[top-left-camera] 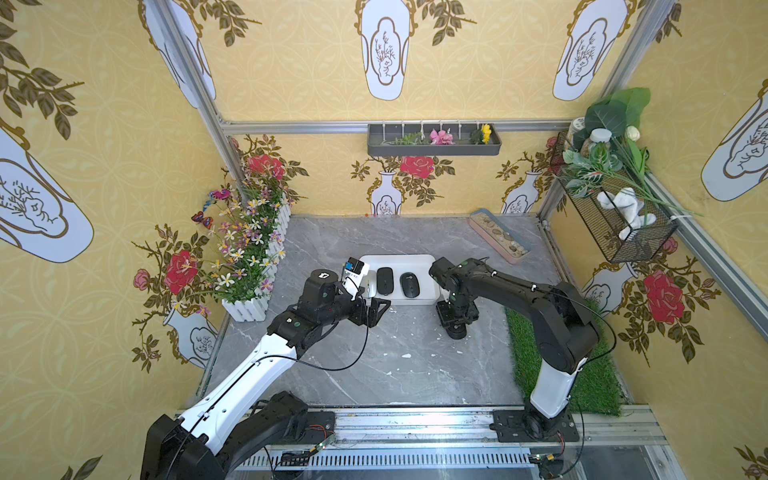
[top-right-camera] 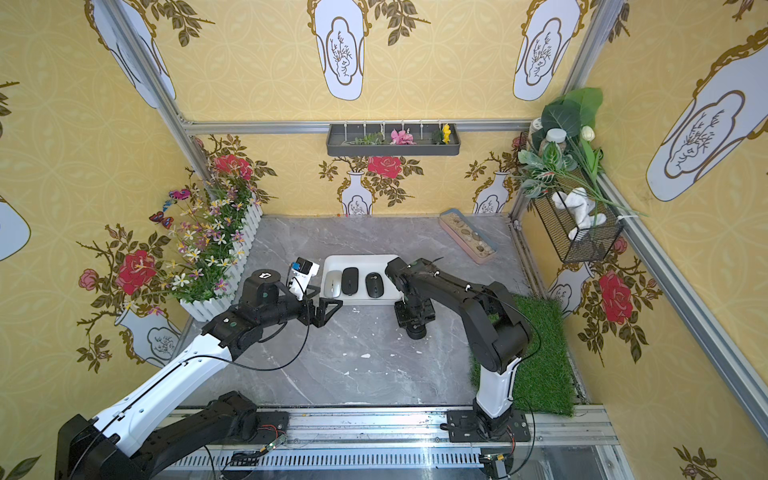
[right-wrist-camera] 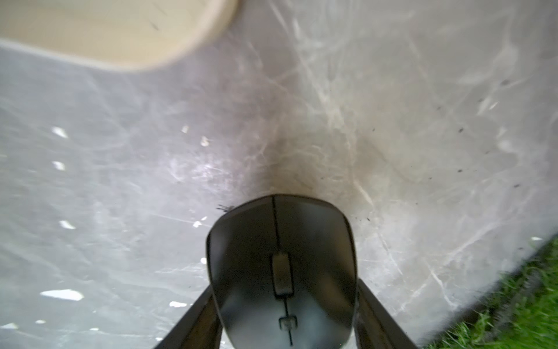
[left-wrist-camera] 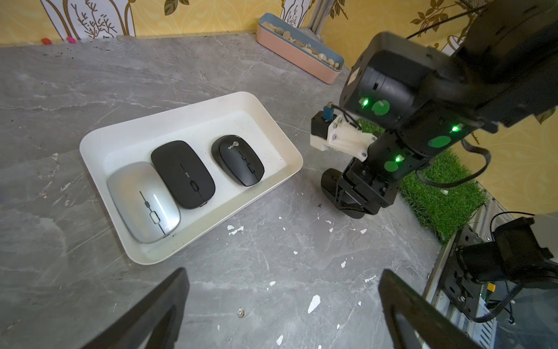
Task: Put the mouse in the storage box
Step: Place the mouse in the storage box.
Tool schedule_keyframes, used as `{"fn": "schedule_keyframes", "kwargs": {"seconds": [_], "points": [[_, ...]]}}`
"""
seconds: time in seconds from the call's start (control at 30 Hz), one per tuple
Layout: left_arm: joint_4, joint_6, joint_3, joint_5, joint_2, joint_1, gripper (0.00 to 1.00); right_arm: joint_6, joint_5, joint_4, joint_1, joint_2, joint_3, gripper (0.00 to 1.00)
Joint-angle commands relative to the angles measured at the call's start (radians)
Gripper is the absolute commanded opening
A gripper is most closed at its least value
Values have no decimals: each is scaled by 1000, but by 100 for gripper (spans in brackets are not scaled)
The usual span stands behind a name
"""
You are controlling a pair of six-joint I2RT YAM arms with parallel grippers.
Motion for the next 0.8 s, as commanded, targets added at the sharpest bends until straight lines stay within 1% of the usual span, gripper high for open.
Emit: {"fn": "schedule_keyframes", "kwargs": {"seconds": [0.0, 0.17, 0.3, 0.37, 0.5, 0.7, 0.77], "points": [[4, -10, -11, -59, -14, 1, 100, -2, 14, -72, -2, -10, 109, 57], [26, -13, -43, -135, -38, 1, 100, 5, -1, -123, -2, 68, 397, 57], [25, -12, -42, -141, -33, 2, 100, 24, -3, -146, -12, 235, 609, 60], [26, -10, -38, -139, -30, 2, 100, 30, 14, -149, -13, 309, 669, 60], [16, -9, -31, -155, -39, 3, 100, 67, 45, -122, -21, 399, 710, 59], [12, -34, -67, -188, -94, 3, 100, 90, 80, -82, -25, 448, 708, 61], [14, -40, -80, -191, -111, 2, 100, 96, 94, -75, -26, 466, 706, 63]]}}
